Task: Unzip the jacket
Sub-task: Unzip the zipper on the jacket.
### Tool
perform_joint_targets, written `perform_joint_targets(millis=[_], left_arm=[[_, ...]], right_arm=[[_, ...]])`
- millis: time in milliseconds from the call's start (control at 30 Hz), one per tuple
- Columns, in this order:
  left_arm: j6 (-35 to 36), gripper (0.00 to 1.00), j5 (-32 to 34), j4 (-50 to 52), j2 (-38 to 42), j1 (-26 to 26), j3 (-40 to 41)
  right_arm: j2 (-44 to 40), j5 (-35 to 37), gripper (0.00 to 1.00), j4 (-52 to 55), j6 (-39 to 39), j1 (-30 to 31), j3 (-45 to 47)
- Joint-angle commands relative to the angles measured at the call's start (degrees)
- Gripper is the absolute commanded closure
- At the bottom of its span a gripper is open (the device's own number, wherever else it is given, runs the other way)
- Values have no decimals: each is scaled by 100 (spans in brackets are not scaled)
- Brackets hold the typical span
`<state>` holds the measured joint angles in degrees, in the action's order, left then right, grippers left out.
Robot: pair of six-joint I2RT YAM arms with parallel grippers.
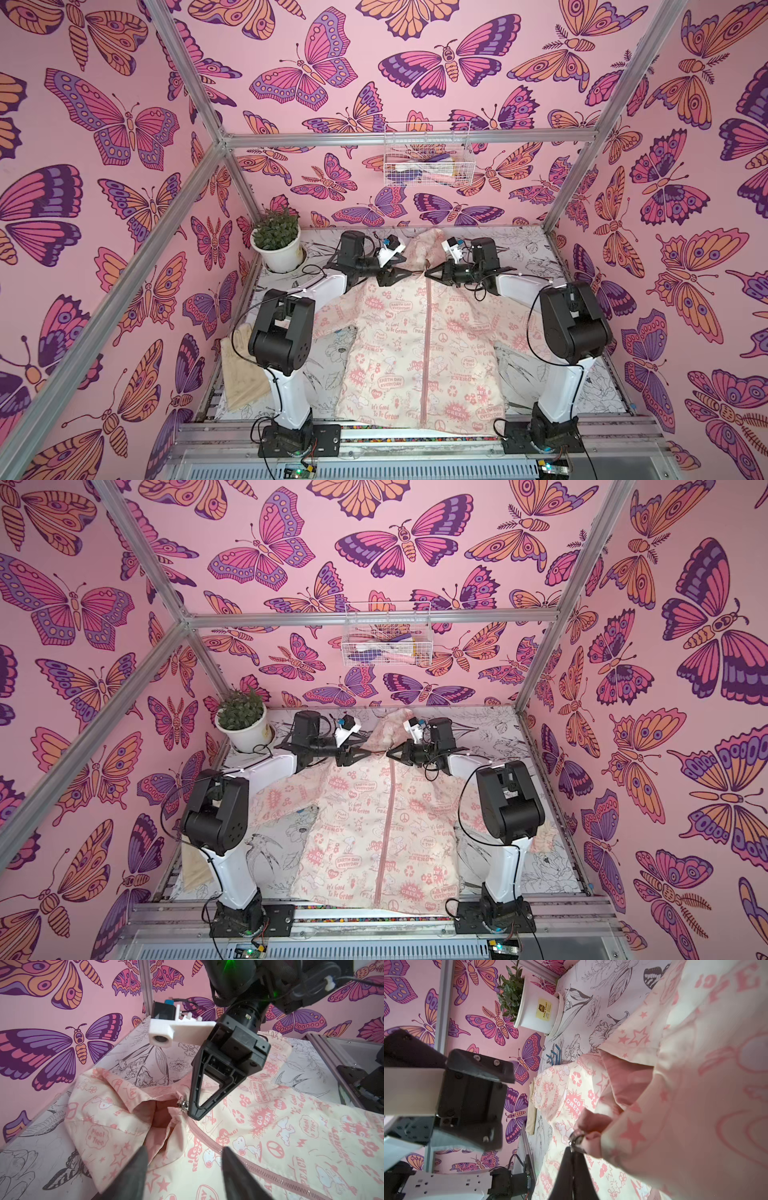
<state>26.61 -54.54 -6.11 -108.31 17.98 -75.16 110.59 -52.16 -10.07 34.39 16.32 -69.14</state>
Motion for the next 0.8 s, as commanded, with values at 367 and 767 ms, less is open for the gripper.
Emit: perform_joint_targets(millis=[367,767], left_arm=[[2051,43,-599,3909,-1507,619,-2446],[2193,48,-237,4135,-1920,594,-3064]], right_arm=[[-295,-254,100,1215,-1697,-23,-126],[-327,-351,100,1453,-1895,-18,-174]])
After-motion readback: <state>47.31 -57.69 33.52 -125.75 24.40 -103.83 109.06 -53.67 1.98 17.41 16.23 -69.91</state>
